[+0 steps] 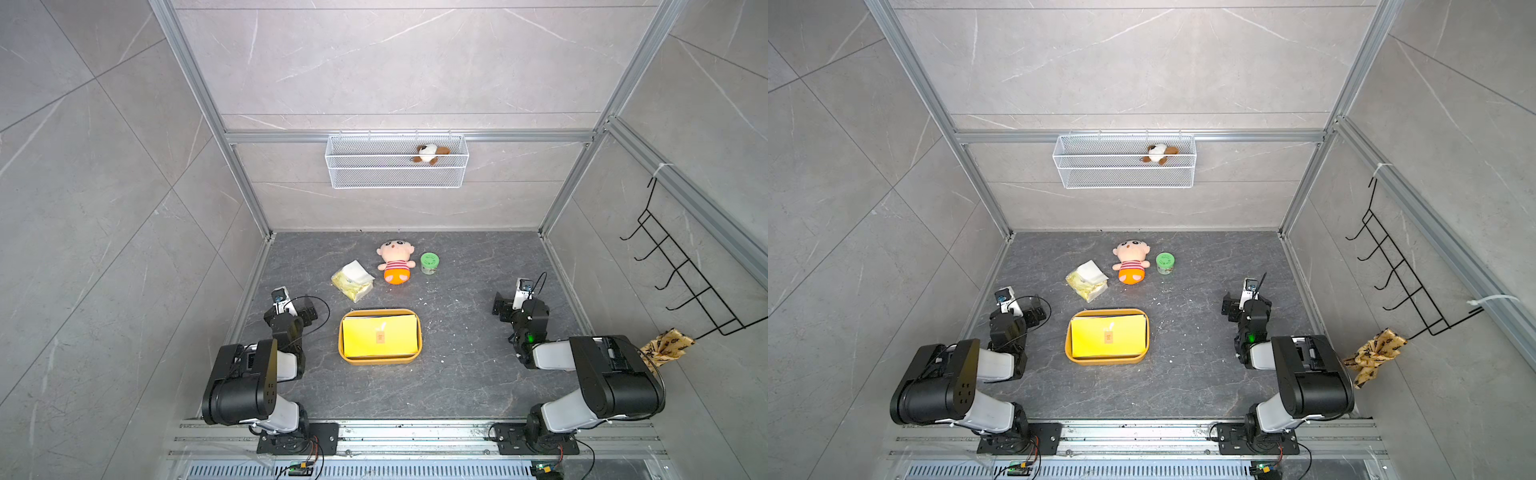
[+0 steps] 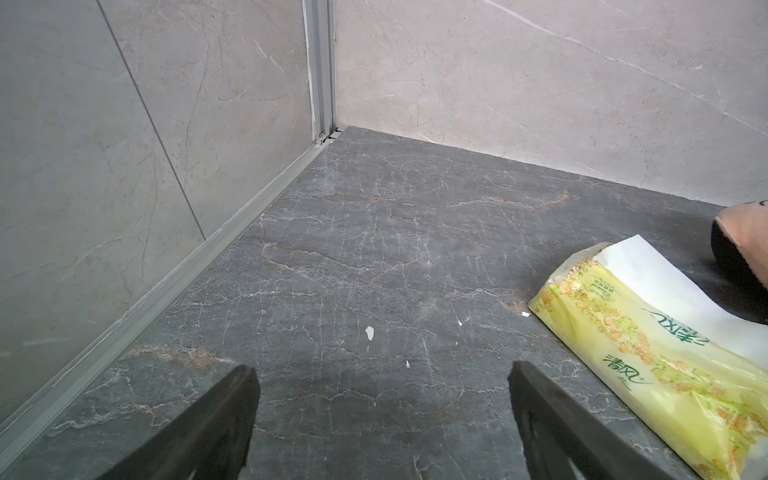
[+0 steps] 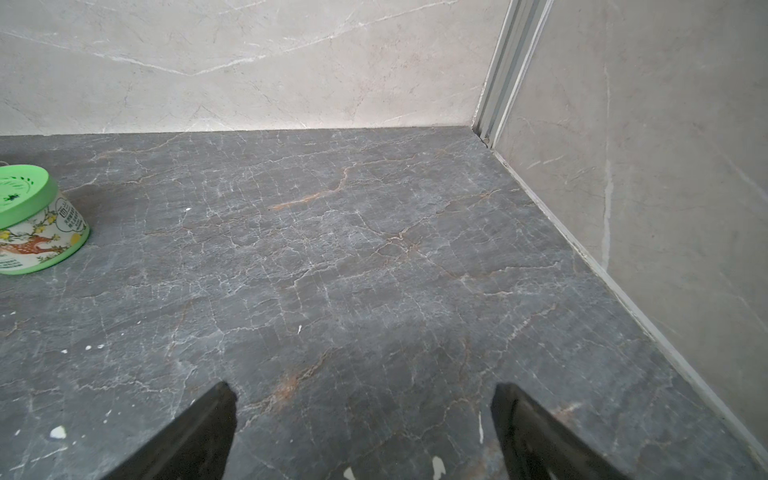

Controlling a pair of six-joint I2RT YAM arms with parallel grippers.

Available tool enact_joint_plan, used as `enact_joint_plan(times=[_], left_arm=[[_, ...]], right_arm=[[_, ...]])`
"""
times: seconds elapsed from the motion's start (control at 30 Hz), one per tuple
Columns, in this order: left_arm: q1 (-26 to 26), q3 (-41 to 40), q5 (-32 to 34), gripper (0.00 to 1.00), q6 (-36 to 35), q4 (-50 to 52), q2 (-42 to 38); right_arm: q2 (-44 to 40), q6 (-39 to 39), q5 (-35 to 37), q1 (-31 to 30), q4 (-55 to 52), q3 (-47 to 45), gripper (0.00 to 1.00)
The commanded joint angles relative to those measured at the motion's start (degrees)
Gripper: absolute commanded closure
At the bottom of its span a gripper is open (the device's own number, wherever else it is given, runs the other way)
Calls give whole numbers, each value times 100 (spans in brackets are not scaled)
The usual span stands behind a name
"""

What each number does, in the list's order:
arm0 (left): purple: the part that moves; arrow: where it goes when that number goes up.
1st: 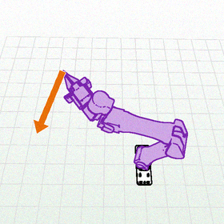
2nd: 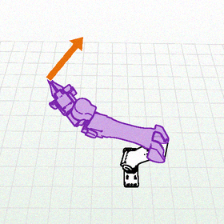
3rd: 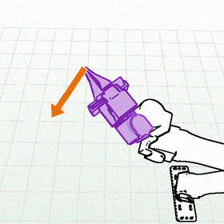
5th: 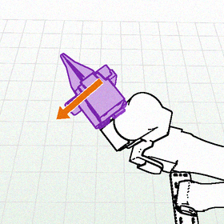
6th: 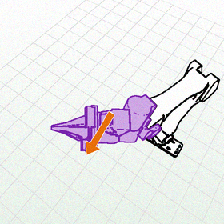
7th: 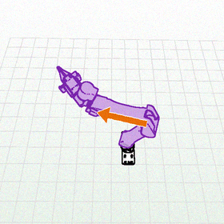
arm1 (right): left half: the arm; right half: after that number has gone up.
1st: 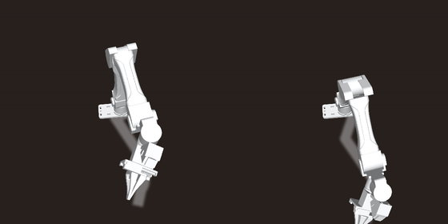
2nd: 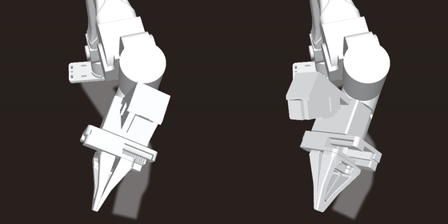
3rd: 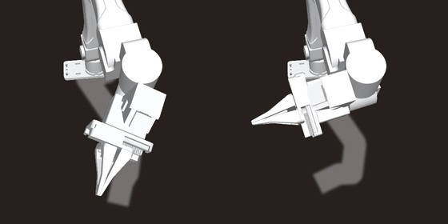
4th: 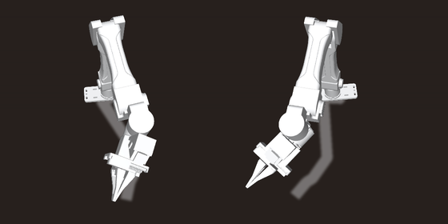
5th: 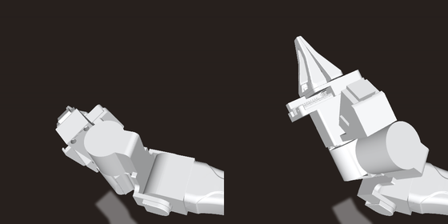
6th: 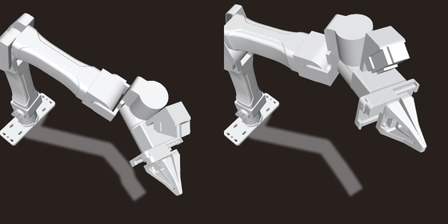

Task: Put the sealed envelopes into the storage box
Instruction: Reset both arms

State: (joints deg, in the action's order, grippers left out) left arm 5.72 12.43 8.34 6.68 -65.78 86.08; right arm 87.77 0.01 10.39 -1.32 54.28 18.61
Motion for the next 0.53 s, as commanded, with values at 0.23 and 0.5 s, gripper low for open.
enact_joint_plan(times=[0.23,0.5], left_arm=[[-17,62,-97,2,72,-100,-16],[-37,47,-69,2,73,-119,-34]], right_arm=[[39,52,-76,0,74,60,1],[39,52,-77,-1,74,56,1]])
